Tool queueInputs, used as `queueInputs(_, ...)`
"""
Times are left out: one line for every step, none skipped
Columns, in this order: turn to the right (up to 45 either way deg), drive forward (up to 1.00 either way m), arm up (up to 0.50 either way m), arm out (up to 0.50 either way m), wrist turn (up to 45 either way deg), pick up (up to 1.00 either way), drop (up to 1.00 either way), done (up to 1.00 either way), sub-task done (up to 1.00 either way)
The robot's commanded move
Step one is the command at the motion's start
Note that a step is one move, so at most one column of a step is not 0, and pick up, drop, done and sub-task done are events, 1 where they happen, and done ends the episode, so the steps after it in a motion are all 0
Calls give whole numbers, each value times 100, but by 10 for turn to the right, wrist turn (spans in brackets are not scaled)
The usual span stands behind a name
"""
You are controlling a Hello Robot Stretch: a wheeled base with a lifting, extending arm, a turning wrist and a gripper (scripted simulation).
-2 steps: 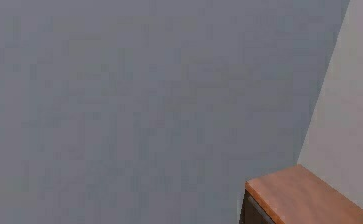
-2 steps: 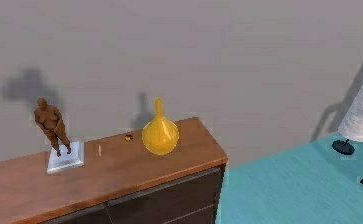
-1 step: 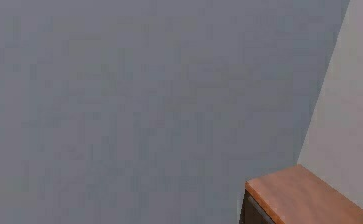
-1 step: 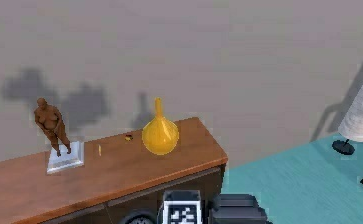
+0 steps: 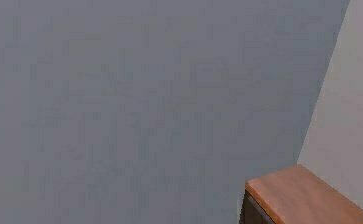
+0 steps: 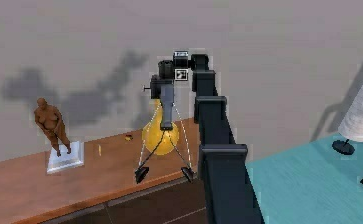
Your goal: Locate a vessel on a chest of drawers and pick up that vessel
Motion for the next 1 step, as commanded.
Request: queueInputs(0, 0, 0, 0, 450, 0, 0, 0, 0)
